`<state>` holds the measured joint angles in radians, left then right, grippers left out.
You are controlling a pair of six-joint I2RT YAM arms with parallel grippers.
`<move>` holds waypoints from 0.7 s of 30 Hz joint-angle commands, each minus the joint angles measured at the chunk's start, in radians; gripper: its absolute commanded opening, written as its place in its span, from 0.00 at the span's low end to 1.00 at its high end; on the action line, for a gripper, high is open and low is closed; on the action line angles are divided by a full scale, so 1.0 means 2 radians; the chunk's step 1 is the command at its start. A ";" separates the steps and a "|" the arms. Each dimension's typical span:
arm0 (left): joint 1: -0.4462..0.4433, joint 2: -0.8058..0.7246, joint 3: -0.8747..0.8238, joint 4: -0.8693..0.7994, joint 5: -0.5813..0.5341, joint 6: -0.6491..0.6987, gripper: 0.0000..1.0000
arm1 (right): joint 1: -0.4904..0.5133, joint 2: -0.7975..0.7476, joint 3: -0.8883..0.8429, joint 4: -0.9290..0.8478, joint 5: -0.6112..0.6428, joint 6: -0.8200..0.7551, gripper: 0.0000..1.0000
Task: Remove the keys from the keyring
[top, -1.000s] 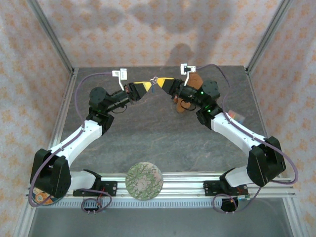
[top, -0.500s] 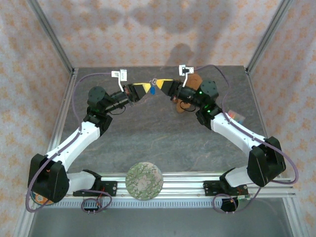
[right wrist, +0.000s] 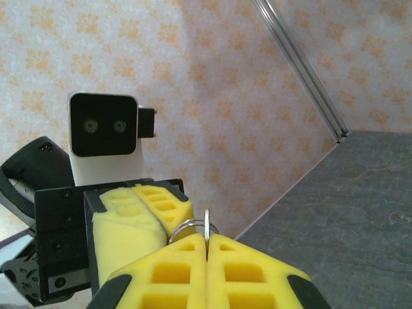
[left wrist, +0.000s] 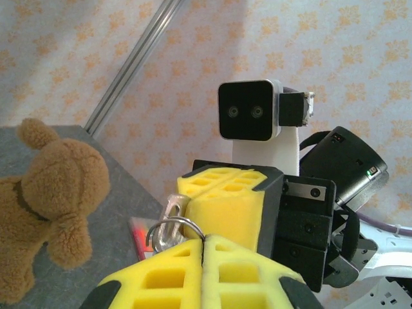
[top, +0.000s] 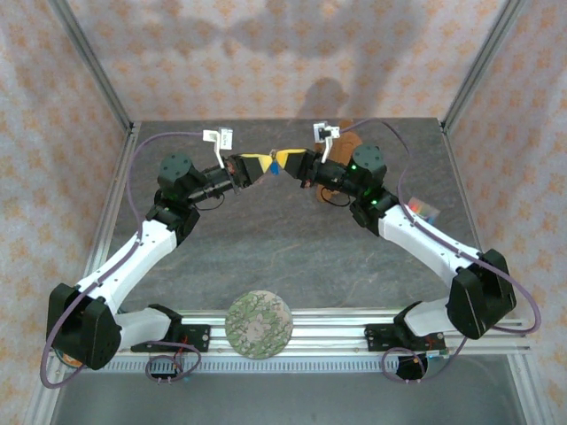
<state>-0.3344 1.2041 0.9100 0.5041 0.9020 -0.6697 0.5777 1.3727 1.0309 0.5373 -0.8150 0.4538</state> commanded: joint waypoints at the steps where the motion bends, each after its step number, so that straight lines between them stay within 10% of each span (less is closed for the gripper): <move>1: -0.002 -0.011 0.018 -0.005 -0.014 0.016 0.00 | 0.012 -0.021 0.013 0.005 -0.013 -0.020 0.00; 15: -0.002 -0.045 0.003 -0.055 -0.036 0.046 0.00 | 0.012 -0.041 0.011 -0.044 0.045 -0.044 0.00; 21: -0.002 -0.068 0.000 -0.100 -0.063 0.081 0.20 | 0.011 -0.040 0.018 -0.065 0.056 -0.048 0.00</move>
<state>-0.3340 1.0981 0.9134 0.3611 0.8173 -0.5678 0.5949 1.3136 1.0306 0.4171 -0.7303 0.3805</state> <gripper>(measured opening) 0.185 0.046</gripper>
